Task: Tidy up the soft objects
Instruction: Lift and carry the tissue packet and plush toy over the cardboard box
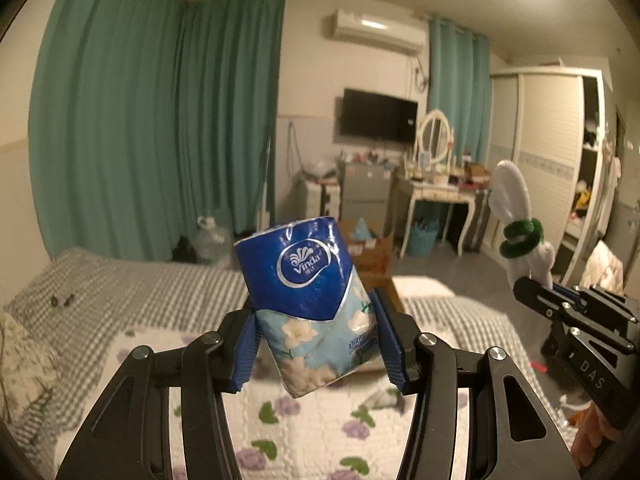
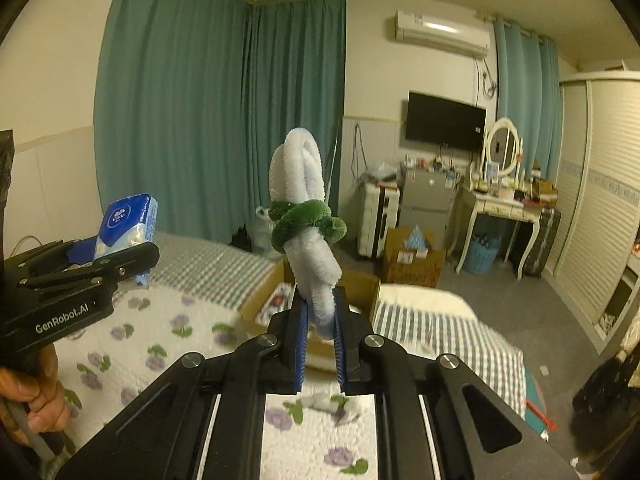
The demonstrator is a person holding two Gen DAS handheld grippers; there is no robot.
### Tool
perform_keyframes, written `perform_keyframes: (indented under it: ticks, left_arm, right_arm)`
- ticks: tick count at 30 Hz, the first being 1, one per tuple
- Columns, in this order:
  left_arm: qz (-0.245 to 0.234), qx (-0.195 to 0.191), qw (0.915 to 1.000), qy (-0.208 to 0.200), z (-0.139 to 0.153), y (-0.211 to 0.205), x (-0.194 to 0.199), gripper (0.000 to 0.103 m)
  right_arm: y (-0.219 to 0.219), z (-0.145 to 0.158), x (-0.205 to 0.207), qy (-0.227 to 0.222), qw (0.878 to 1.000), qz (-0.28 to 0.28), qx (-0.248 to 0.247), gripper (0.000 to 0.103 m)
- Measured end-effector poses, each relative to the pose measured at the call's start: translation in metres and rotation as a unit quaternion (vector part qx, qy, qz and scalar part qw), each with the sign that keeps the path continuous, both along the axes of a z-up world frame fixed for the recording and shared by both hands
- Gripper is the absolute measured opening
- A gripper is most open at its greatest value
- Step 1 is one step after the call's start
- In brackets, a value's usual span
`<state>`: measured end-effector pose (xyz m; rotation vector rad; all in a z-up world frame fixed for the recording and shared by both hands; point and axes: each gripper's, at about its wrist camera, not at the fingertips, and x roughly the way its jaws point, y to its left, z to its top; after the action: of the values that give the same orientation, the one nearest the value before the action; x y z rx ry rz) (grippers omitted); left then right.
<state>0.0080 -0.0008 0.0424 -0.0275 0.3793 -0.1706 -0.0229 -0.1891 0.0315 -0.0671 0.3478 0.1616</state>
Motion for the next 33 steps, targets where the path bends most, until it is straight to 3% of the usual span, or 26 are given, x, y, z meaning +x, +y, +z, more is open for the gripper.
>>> perform_keyframes:
  ticks: [6,16,24,33]
  left_arm:
    - [-0.003,-0.007,0.9994,-0.032,0.024,0.005,0.008,0.051]
    - [-0.02,-0.007,0.9984,-0.053,0.04,-0.004,0.042,0.051]
    - [-0.014,-0.002,0.9985,-0.053,0.039,-0.011,0.075,0.051]
    - [-0.012,0.007,0.9998,-0.016,0.01,-0.027,0.128,0.051]
  right_arm:
    - [0.003,0.03,0.001,-0.034,0.999,0.004,0.0,0.011]
    - [0.0,0.048,0.028,-0.058,0.998,0.003,0.001,0.011]
    - [-0.004,0.046,0.062,-0.053,0.999,-0.001,0.001,0.011]
    - [-0.007,0.014,0.121,-0.019,1.0,-0.004,0.0,0.011]
